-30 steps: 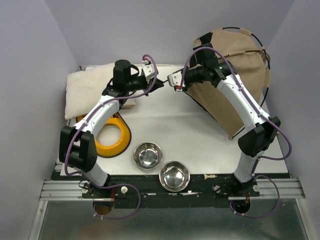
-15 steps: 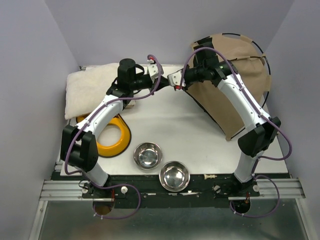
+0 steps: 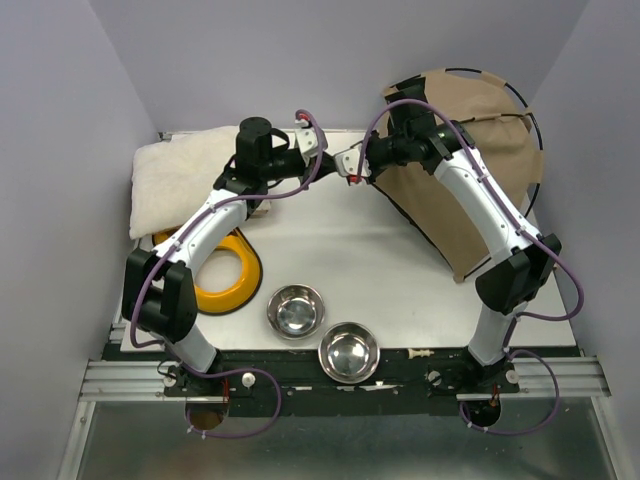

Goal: Set up the pet tent

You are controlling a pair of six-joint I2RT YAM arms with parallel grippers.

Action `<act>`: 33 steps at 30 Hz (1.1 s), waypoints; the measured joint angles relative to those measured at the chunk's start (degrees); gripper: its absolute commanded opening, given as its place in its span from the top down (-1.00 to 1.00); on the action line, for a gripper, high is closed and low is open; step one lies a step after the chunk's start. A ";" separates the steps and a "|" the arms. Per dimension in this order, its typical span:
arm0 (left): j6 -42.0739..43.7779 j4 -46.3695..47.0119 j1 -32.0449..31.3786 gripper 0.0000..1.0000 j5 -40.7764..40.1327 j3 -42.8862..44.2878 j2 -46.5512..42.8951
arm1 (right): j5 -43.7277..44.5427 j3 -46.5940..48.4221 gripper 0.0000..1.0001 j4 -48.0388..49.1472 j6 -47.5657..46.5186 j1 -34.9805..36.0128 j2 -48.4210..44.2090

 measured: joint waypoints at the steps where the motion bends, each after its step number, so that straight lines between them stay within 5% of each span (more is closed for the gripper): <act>1: -0.35 0.15 0.02 0.55 0.00 0.00 -0.02 | 0.15 0.00 0.99 0.02 0.00 -0.02 0.00; 3: -1.31 1.25 0.39 -0.01 0.04 -0.37 -0.04 | 0.44 0.11 0.99 0.17 0.04 -0.02 0.00; 9: -8.11 12.61 4.61 -0.72 0.31 -12.11 -5.35 | 1.57 0.11 0.99 0.87 0.24 -0.68 -0.24; 12: -9.20 19.04 7.17 -0.88 -1.97 -20.35 -8.92 | 2.69 0.11 0.99 1.07 0.09 -1.36 -1.01; 20: -15.82 41.00 4.26 -0.77 -2.99 -22.73 -1.07 | 3.89 0.11 0.99 1.14 -0.02 -2.93 -5.46; 33: -19.10 61.83 -6.40 -0.41 -6.40 -6.82 14.51 | 4.55 -3.28 0.99 1.95 1.51 -4.35 -13.29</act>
